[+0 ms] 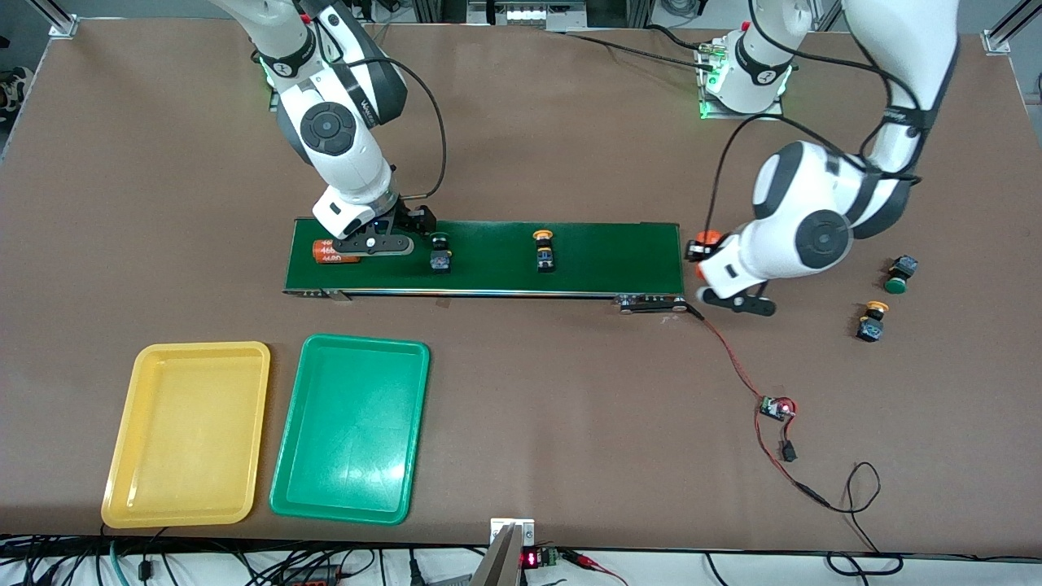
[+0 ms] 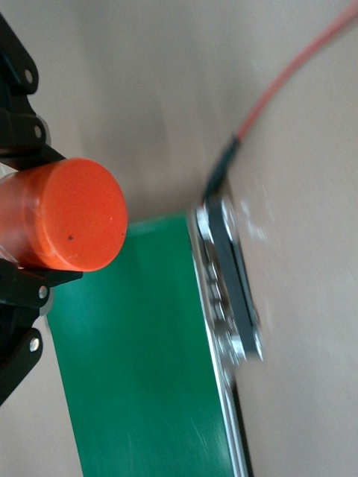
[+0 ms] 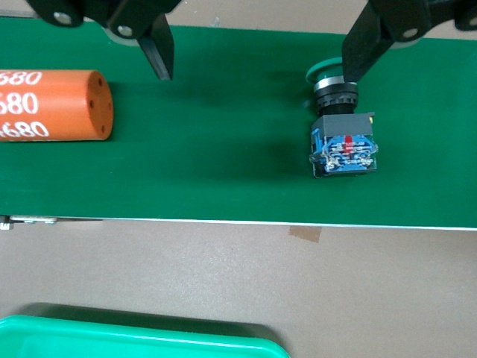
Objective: Sort buttons by color to trays
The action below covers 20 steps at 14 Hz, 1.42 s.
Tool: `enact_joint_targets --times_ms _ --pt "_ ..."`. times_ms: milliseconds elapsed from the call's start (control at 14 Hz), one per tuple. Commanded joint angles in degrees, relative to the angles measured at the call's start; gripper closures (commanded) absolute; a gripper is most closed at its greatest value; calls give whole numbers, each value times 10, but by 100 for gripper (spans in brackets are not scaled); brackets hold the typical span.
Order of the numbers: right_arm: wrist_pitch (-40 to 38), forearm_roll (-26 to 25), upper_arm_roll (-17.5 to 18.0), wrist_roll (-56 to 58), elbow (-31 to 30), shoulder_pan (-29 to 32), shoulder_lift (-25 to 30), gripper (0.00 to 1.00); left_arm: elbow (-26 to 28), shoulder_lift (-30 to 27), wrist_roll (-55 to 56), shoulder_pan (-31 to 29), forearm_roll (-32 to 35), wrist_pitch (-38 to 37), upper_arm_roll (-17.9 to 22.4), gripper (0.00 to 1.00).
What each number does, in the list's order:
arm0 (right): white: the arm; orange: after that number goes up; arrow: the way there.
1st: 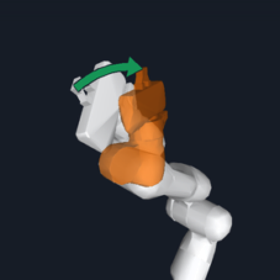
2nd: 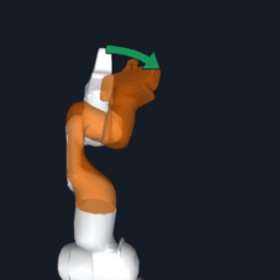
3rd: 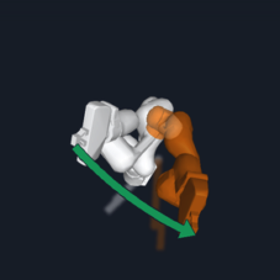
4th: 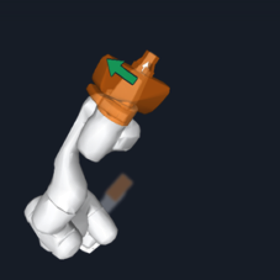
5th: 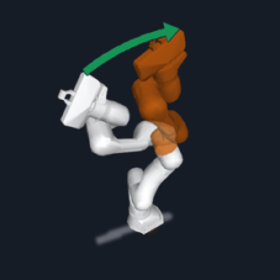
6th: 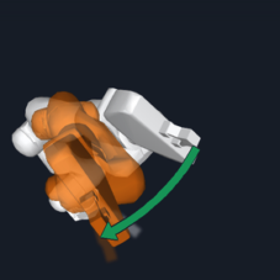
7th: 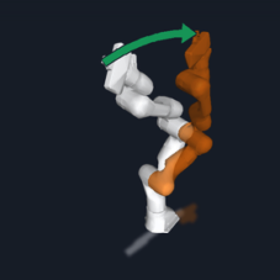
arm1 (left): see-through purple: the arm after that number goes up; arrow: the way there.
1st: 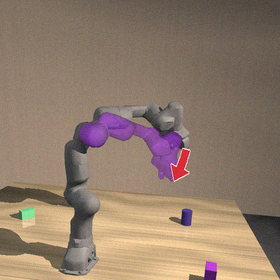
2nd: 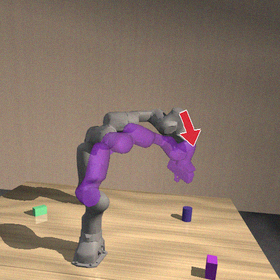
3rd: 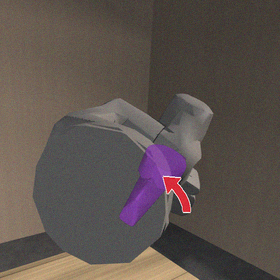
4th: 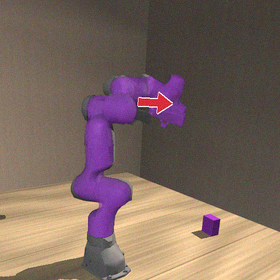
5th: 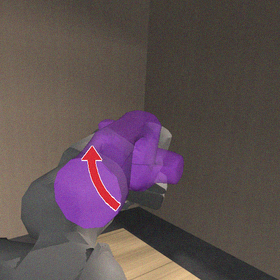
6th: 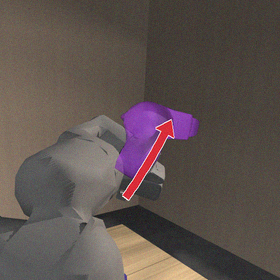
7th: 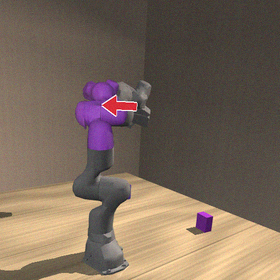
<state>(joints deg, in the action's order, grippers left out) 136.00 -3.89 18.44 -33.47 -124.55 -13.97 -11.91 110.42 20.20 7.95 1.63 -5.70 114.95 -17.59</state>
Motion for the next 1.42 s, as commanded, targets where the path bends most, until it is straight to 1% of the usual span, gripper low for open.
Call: enact_joint_targets --times_ms 0,142,285,427,499,641,784,926,1069,1140,1282,1354 --pt "-4 -19 -8 -15 11 -11 -10 0 -38 24 57 7 -5 -10 -11 83" --pt "-2 -19 -7 -15 12 -12 -14 0 -40 33 -9 17 0 -7 -39 84" --pt "2 -26 -9 -15 11 -14 -17 0 -37 32 -52 17 3 -8 -41 80" --pt "8 -30 -11 -15 12 -22 -25 0 -37 36 -173 22 5 -8 -41 81" --pt "14 -31 -18 -15 12 -26 -27 0 -37 41 -217 23 9 -8 -41 82" --pt "18 -31 -30 -15 11 -35 -32 0 -37 51 -301 34 65 -7 -42 83" --pt "32 -31 -31 -15 12 -35 -42 0 -36 55 -352 47 141 -6 -47 83" --pt "43 -31 -34 -15 12 -35 -48 0 -36 61 -385 50 224 -1 -84 84" --pt "46 -31 -37 -15 12 -39 -51 0 -33 62 -393 51 290 -1 -117 86" --pt "48 -31 -40 -15 12 -39 -51 0 -31 66 -406 53 315 0 -122 86" --pt "56 -31 -42 -11 11 -40 -58 2 -24 77 -432 59 324 24 -124 85" --pt "64 -31 -43 -11 11 -40 -63 7 -16 78 -433 59 323 49 -124 79"
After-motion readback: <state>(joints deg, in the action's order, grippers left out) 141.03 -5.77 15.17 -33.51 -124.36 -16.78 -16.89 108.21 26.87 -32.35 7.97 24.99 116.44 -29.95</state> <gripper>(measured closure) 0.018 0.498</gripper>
